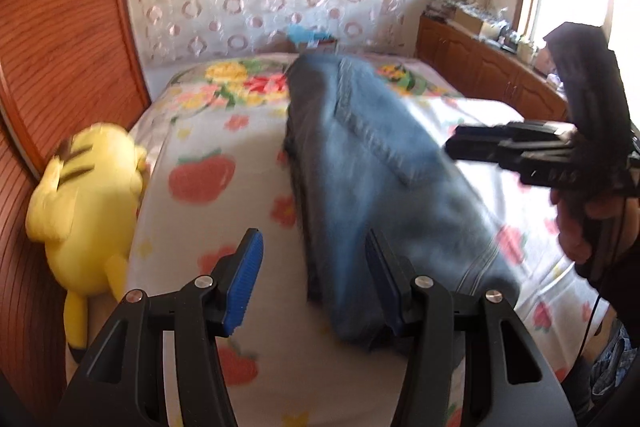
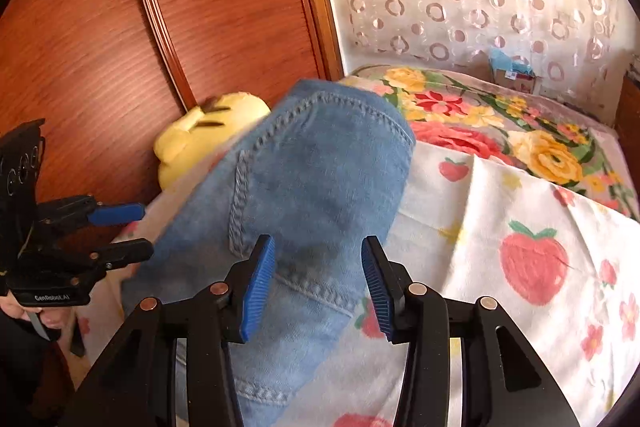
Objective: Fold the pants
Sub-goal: 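Open the right tool and bring both open tools to the back-pocket end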
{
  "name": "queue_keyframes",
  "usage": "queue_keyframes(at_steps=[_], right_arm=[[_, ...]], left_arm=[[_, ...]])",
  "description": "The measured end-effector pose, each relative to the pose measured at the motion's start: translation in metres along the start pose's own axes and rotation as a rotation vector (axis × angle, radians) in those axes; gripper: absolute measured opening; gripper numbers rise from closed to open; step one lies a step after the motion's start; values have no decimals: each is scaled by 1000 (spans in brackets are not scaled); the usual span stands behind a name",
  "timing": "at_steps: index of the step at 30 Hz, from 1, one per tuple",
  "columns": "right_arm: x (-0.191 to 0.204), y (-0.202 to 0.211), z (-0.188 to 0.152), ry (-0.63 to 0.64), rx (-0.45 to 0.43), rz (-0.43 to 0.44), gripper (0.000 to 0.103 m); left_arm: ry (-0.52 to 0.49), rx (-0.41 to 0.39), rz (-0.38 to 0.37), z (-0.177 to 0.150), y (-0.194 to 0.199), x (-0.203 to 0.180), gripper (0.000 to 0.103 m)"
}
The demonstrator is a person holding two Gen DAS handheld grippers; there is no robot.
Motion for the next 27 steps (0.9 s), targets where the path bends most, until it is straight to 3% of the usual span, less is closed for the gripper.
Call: queue_keyframes(at_steps=[7,11,23,27], right_arm=[[-11,-8,2,-9,-22,-2,50],[-19,-17,-1,-37,-10,6,51],[-43,-48,14,-72,63,21,55],[-46,-61,16,-85,90,32,59]], left_arm=[[2,-11,-66,41,-28,-5,58],[-15,14,-49,57,-50,-14,58],[-25,89,-21,58,-98,-17,59],[-18,103,-7,54,-106,-17,68]])
Point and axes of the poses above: each gripper's, at about its wrist camera, not at the fingertips, and y roughly against the way its jaws point, x to its left, z to its top, the point moved 1 cm from there along -y, roughly the way its jaws point, and after that the axes turned 9 degrees about z, right-handed, at the moved point
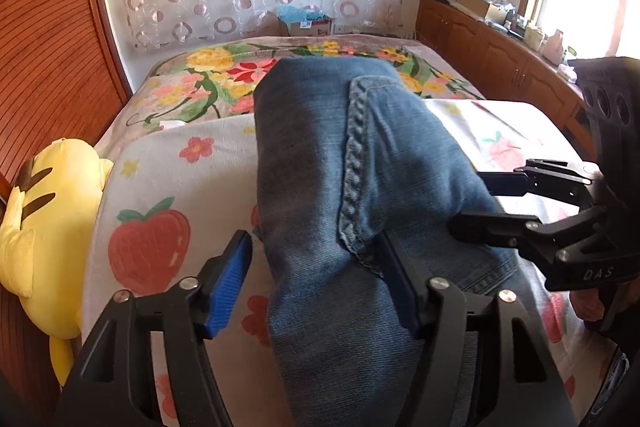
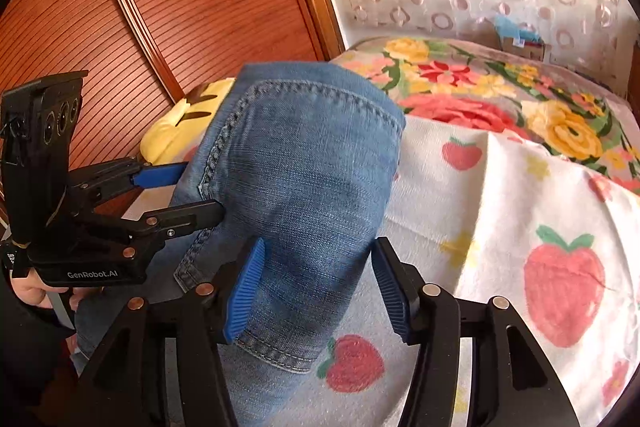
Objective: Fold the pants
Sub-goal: 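Open the right tool and bring both open tools to the back-pocket end, then close both tools on the back-pocket end of the jeans and lift it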
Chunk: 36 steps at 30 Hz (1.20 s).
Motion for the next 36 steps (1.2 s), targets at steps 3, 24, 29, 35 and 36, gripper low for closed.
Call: queue_keyframes(at_steps=[3,24,29,35,36], right_arm=[[-3,-6,5,-6,18,9,59],[-4,-16,25,-24,19,124,18],[19,1,39,11,-32,132,16],[68,12,72,112,-54,152,16],[76,12,76,132,-56,154,16]], left_arm=[[2,8,-7,-1,-4,1,71],[53,0,-179,-5,5,8,27],[82,-56,-174,0,30,21,24],[159,-150,-153,4,70,59,22],[171,-162,-149,4,75,66,22]])
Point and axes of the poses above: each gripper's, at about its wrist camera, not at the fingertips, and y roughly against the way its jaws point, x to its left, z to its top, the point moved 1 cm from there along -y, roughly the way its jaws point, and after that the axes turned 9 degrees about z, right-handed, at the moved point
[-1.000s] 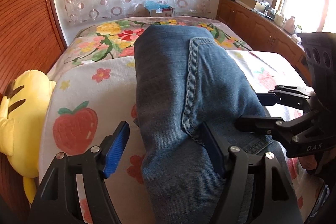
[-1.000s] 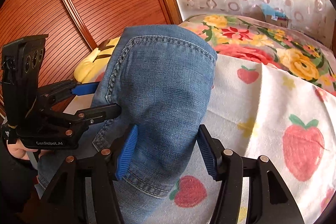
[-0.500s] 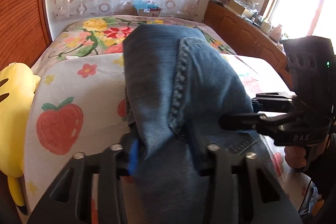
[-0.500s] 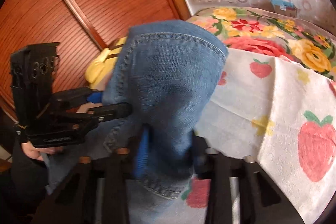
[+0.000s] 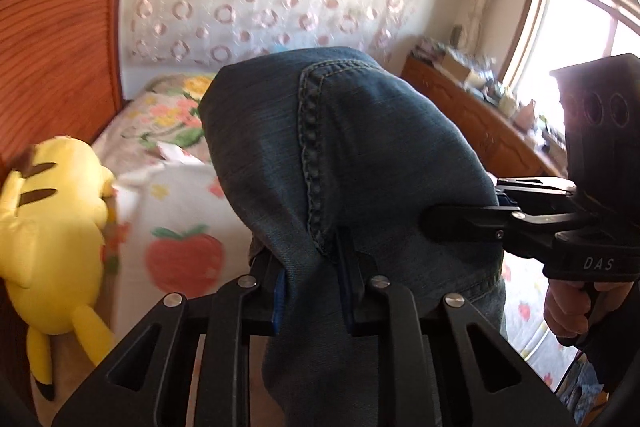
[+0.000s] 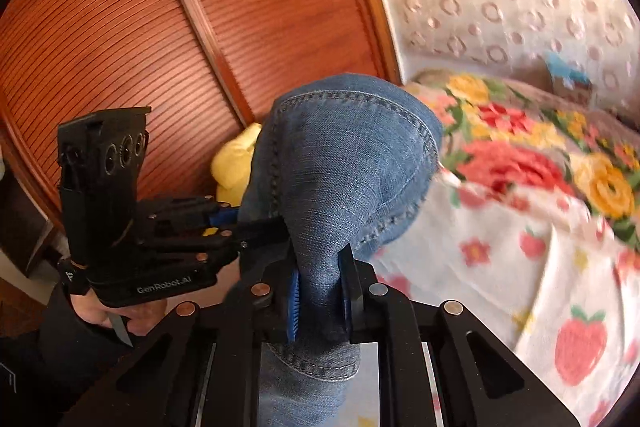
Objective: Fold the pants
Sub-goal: 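Close both tools on the back-pocket end of the jeans and lift it, then fold the lifted end over the stack with both tools, open the right tool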
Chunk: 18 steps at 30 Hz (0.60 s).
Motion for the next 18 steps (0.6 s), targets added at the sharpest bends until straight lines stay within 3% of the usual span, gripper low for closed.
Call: queue_keyframes(at_steps=[4,11,14,18], right_arm=[[32,-13,26,72,-4,26,16],[75,-45,57,141,-51,120,16],[72,-57,65,128,-73,153,16],[34,-81,59,48,-94,163,16]], left_arm=[[52,-69,42,8,32,34,22],[80,-179,183,22,76,81,22],[89,-191,205,32,80,98,22],[79,-137,224,43,46,107,22]])
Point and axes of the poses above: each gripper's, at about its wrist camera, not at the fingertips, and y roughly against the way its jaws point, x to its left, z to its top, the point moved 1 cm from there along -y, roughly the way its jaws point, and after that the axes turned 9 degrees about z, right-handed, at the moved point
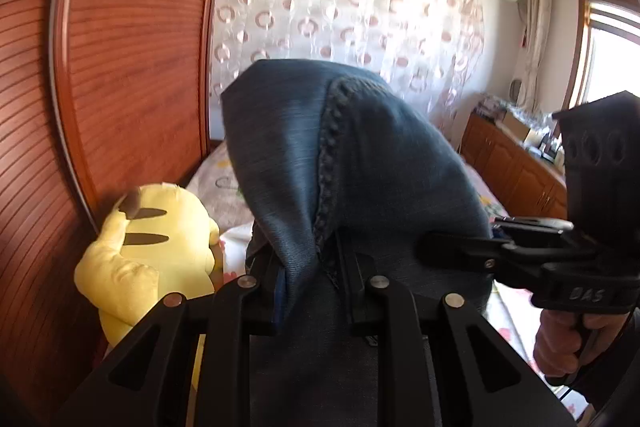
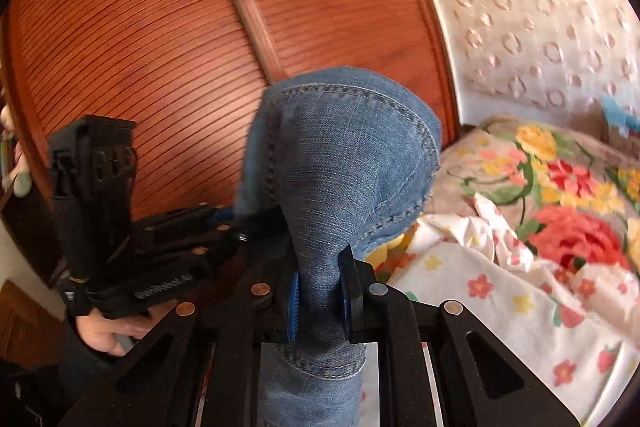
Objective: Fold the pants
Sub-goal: 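Fold the lifted end over the stack with both tools, open the right tool, then open the left tool to release the folded jeans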
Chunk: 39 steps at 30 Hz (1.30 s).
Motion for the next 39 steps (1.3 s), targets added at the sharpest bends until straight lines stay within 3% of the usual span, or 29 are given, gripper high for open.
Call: queue_keyframes(at_steps=[3,6,8,14,17,20,22,24,26,32,39], right_arm=[[-49,-23,-23,-79,22,-67,18],[-98,-47,-55,-130,88,-268,21],[-118,-53,-67,-144,116,-324,25],[-138,-49,-63,-177,146,-290,36],[-131,-37,-51,-140,148,-330,37],[-116,-19,-37,-67,90,-403,37],[-107,-11,-30,-34,34,-353,37],[-102,-19,-28,-27,47,-275,37],[-101,-29,-31,-9,76,-292,37],[-132,-58,-40,-56,176,-390,35],[-121,-37,-36,-140,110,-372,35]], left_arm=[[-12,100,-12,-12,-45,-3,22],[-66,127,47,-30,-69,-12,22],[-70,152,22,-38,-77,-15,22],[-92,177,0,-51,-70,-20,22],[-94,177,-8,-59,-60,-23,22],[-97,194,-8,-70,-55,-24,22],[-102,210,-1,-78,-56,-23,22],[-106,229,10,-87,-59,-20,22],[-93,242,14,-95,-56,-19,22],[-80,246,18,-105,-45,-13,22],[-63,217,30,-96,-24,-17,23]])
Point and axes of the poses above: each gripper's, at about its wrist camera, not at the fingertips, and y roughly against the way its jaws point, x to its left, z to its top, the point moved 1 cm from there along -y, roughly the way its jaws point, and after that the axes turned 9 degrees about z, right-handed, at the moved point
